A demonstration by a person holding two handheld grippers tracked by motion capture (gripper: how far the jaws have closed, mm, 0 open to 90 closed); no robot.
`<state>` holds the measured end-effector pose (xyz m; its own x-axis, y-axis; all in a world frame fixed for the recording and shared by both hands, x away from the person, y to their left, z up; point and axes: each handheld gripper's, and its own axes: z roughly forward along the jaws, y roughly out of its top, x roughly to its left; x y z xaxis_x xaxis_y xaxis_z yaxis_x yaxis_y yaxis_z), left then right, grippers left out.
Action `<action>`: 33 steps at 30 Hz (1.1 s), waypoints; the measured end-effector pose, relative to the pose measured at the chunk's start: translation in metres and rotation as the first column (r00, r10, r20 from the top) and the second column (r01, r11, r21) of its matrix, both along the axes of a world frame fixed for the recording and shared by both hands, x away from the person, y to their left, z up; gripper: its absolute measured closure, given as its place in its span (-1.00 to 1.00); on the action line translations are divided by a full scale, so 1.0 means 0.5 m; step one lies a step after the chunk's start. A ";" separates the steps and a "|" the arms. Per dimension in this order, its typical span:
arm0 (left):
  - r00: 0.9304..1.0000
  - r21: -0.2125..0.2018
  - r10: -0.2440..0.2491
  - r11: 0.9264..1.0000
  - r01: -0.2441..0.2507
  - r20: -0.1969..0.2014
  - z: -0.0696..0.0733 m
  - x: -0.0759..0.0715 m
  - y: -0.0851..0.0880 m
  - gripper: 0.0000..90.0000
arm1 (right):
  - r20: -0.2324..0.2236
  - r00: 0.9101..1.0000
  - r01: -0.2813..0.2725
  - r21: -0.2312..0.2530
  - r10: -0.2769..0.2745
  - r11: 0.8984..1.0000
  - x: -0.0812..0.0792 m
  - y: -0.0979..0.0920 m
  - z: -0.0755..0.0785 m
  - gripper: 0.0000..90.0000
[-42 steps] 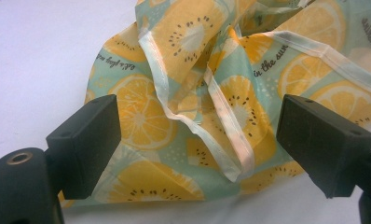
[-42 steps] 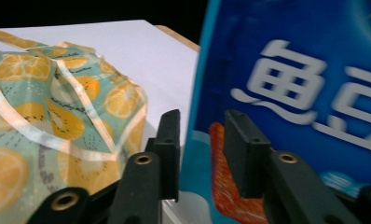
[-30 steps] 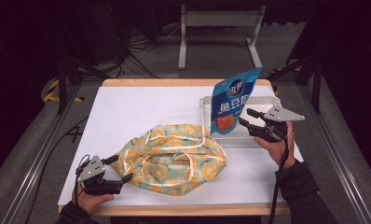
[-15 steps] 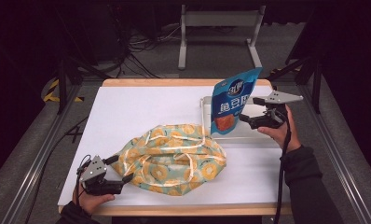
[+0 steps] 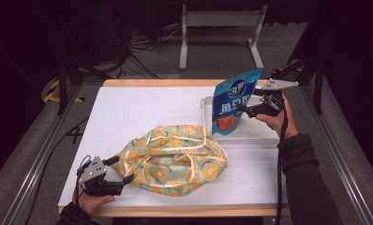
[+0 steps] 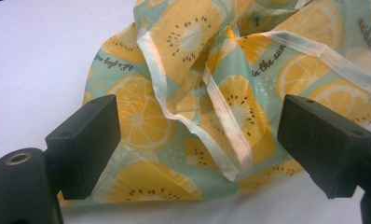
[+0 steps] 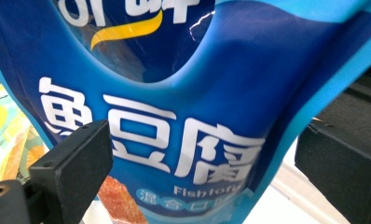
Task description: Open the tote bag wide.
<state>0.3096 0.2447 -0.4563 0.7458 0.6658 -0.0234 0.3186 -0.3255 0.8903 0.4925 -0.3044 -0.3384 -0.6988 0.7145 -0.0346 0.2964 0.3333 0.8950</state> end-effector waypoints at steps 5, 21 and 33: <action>1.000 -0.005 -0.003 1.000 0.003 0.001 -0.001 0.000 0.000 -0.69 | 0.006 1.000 -0.020 0.019 0.020 1.000 0.005 0.005 0.002 -0.68; 1.000 0.004 -0.002 1.000 0.002 -0.002 0.000 0.000 -0.001 -0.68 | 0.076 0.995 -0.070 0.026 0.068 0.997 -0.057 -0.018 -0.003 0.45; 1.000 0.004 0.005 1.000 -0.005 -0.003 0.003 -0.004 0.004 -0.68 | 0.055 0.993 -0.099 -0.132 0.107 0.986 -0.101 -0.022 0.025 0.84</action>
